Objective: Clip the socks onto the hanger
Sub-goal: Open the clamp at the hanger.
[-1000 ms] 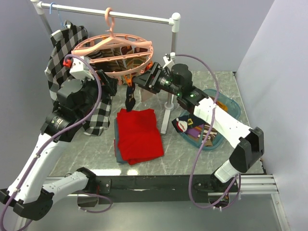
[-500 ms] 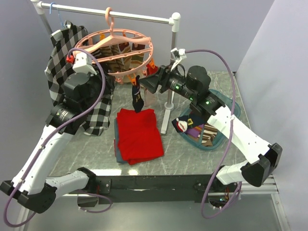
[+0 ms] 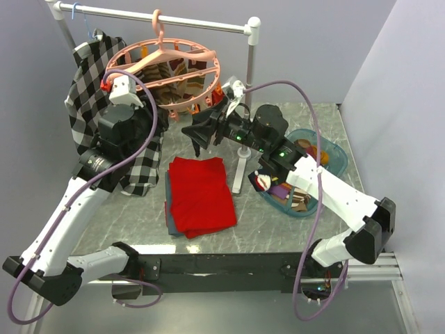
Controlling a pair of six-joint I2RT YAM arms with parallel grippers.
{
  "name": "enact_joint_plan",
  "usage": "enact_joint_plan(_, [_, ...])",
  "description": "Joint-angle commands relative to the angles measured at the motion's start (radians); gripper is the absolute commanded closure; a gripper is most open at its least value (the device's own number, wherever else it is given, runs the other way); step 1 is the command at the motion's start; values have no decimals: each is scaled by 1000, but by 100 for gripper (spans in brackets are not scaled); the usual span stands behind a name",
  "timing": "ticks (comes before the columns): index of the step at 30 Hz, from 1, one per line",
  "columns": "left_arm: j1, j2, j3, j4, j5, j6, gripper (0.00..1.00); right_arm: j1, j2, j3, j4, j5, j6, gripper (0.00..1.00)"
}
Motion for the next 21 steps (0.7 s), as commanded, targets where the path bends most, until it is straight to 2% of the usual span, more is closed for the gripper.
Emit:
enact_joint_plan(1, [3,-12,-18,78,-37,-11,51,15,36,-20,111,-5,-73,33])
enact_joint_plan(12, [3,4,14,66,-29,5,51,19,166,-46,229,38,-108,32])
enact_joint_plan(21, [4,14,45,52,-23,14,51,30,223,-60,310,213,-134,24])
